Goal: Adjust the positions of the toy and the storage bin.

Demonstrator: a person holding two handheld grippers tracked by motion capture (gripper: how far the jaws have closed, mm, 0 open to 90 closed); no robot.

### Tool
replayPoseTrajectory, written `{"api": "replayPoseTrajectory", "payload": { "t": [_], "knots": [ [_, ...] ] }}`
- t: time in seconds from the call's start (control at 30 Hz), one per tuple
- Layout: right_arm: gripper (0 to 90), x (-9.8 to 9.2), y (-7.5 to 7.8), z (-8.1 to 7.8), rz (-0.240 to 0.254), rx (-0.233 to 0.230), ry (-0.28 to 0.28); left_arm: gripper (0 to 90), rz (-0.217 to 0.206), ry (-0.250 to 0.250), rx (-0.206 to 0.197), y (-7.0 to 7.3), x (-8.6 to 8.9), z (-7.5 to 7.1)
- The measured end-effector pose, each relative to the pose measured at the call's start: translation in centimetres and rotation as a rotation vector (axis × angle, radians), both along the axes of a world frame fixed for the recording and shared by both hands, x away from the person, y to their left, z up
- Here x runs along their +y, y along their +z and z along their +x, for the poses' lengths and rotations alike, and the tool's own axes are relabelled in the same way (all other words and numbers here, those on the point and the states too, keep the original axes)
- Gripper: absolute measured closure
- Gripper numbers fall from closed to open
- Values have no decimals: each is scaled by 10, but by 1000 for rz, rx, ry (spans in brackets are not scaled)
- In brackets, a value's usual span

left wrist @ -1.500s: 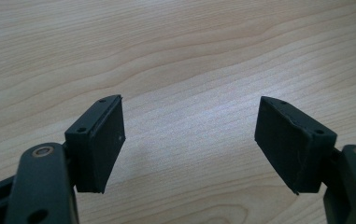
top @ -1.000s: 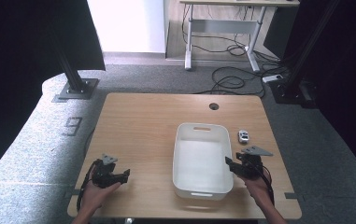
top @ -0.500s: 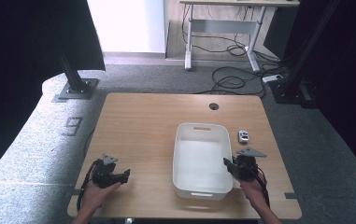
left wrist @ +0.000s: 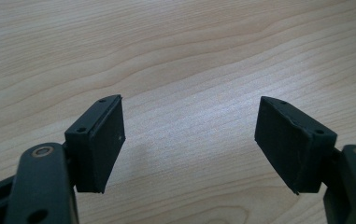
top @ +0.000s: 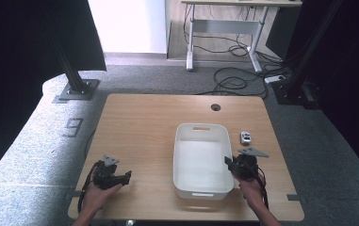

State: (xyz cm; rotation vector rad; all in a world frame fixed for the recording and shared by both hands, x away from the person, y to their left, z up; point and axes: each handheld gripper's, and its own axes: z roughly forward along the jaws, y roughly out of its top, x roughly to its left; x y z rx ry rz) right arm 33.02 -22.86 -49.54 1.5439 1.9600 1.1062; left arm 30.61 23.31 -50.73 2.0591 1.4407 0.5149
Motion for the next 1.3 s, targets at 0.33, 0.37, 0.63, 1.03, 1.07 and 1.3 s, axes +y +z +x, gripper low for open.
{"api": "replayPoseTrajectory", "payload": {
  "t": [0.33, 0.37, 0.63, 1.03, 1.07, 1.3],
  "knots": [
    [730, 7, 0, 1, 9, -1, -24, 247, 0, 3, 2, 0, 1, 0],
    [730, 9, 0, 1, 8, -4, -27, 247, 0, 5, 1, 0, 0, 0],
    [730, 17, -1, 3, 13, -12, -37, 247, -1, 3, 0, 0, 1, 1],
    [731, 26, -1, 10, 19, -13, -36, 246, -4, 1, 4, 0, 2, 1],
    [731, 27, -1, 11, 23, -12, -37, 246, -5, 1, 4, 0, 2, 1],
    [730, 33, -1, 17, 26, -12, -32, 247, -6, 3, 8, 0, 2, 2]
  ]
}}
